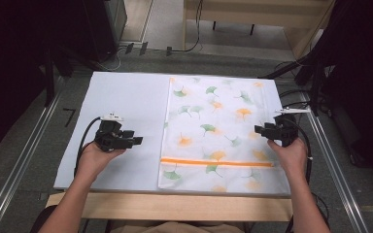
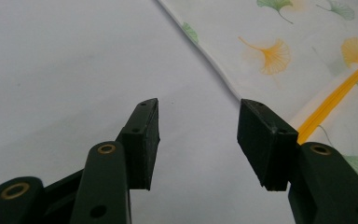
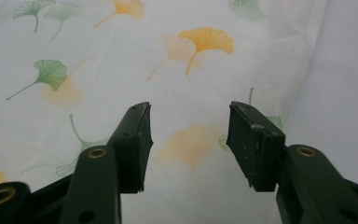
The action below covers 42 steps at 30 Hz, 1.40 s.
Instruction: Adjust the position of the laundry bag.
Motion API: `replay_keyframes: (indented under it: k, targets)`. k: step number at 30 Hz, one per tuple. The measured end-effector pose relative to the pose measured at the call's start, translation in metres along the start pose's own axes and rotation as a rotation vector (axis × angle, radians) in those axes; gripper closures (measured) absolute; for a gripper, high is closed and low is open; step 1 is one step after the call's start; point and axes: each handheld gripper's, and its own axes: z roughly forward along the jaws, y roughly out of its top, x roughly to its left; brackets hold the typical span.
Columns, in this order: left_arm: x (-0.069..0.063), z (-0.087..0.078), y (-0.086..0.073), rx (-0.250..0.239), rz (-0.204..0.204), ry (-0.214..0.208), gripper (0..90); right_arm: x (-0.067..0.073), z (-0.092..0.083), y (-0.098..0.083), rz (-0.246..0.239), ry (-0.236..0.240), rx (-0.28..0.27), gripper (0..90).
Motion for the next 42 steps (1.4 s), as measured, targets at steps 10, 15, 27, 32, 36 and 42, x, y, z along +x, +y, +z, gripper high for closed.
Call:
replay_keyframes:
  k: [10,15,27,32,36,42]
  targets:
    - [-0.006,0.007,0.009,0.016,-0.005,-0.023,37.3,-0.003,-0.005,-0.005,-0.002,0.001,-0.014,49.5]
    - [-0.014,0.008,0.01,0.008,0.086,0.028,43.5,-0.005,-0.006,-0.008,-0.013,-0.005,-0.018,47.1]
    - [-0.02,0.014,0.017,0.012,0.062,-0.014,59.1,-0.006,-0.005,-0.012,-0.01,-0.015,0.006,44.3]
    - [-0.024,0.012,0.02,-0.033,0.054,-0.032,70.7,-0.009,-0.007,-0.013,-0.001,-0.017,0.005,44.3]
    - [-0.028,0.018,0.022,0.003,0.05,-0.042,66.6,-0.01,-0.008,-0.014,0.003,-0.02,0.005,44.3]
    - [-0.03,0.037,0.024,0.043,0.041,-0.048,60.9,-0.012,-0.008,-0.015,0.007,-0.021,0.007,44.8]
